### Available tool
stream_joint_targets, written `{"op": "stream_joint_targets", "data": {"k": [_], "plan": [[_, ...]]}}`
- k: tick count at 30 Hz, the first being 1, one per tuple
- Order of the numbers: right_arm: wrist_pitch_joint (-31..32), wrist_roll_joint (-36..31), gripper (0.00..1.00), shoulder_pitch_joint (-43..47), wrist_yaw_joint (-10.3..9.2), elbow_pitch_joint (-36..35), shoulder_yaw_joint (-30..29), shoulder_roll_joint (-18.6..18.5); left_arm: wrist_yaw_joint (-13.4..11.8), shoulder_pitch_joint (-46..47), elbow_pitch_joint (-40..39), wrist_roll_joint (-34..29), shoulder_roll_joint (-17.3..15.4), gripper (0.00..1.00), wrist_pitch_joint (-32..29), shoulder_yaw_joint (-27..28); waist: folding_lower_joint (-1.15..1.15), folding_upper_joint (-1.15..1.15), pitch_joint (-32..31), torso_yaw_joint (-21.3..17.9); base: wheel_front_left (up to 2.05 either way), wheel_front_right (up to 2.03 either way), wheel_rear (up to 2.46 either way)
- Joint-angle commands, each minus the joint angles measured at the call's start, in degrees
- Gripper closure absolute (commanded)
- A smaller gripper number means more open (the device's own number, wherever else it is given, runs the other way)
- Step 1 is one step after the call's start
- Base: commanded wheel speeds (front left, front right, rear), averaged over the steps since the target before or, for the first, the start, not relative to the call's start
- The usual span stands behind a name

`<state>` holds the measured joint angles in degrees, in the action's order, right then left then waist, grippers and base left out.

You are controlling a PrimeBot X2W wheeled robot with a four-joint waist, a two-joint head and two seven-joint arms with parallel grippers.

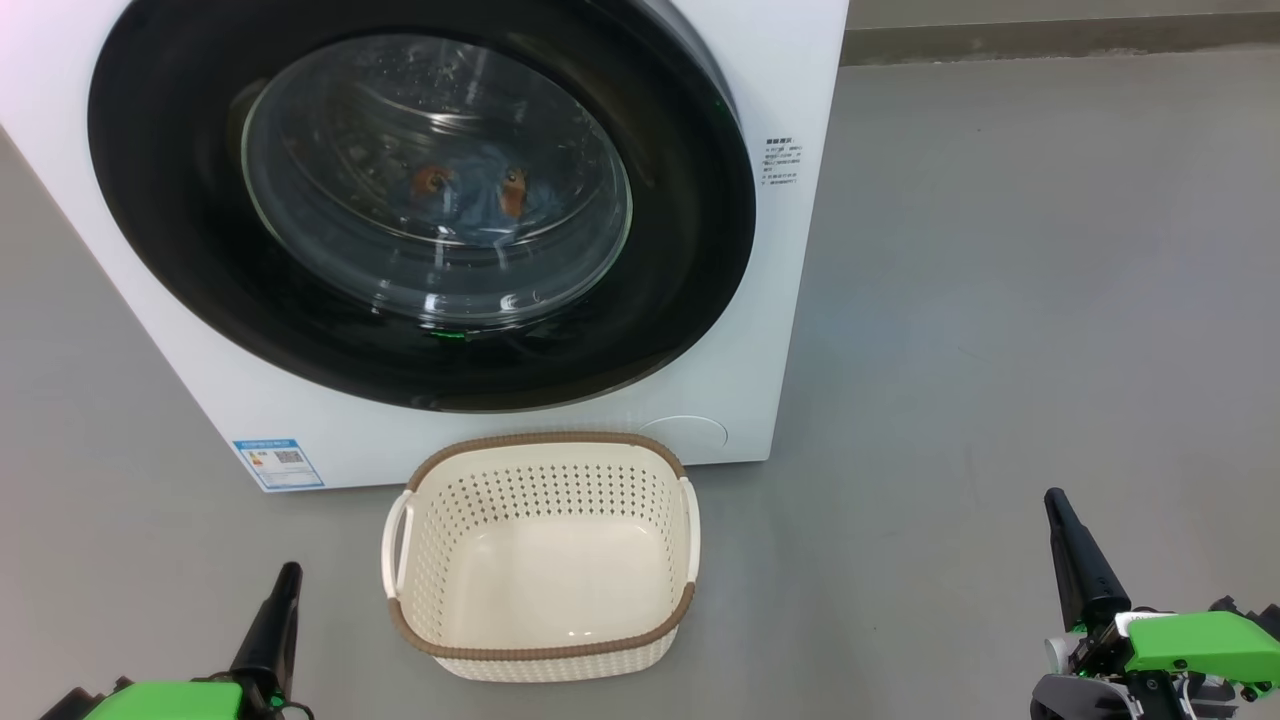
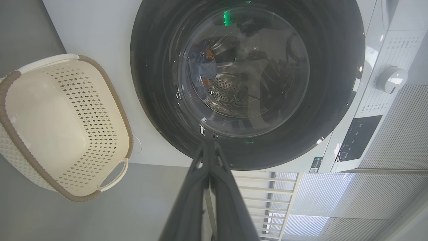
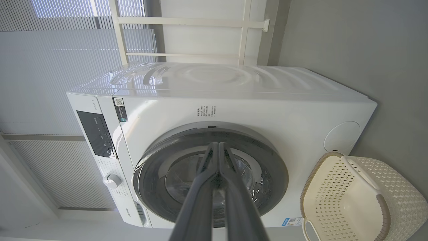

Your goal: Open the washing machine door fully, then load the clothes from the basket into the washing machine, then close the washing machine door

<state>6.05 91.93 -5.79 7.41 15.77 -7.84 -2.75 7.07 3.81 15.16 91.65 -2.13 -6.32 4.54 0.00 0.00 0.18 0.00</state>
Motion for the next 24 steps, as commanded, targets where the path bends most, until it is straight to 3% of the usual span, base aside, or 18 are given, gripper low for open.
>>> {"op": "stream_joint_targets", "data": {"k": [1, 24], "plan": [[0.49, 0.18, 1.00, -0.40, 0.08, -1.75, 1.26, -0.13, 0.42, 2.38, -1.11, 0.51, -0.75, 1.00, -0.17, 1.98, 0.00, 0.00, 0.00, 0.00, 0.00, 0.00, 0.00], [0.49, 0.18, 1.00, -0.40, 0.08, -1.75, 1.26, -0.13, 0.42, 2.38, -1.11, 0.51, -0.75, 1.00, -0.16, 1.98, 0.00, 0.00, 0.00, 0.00, 0.00, 0.00, 0.00]]}}
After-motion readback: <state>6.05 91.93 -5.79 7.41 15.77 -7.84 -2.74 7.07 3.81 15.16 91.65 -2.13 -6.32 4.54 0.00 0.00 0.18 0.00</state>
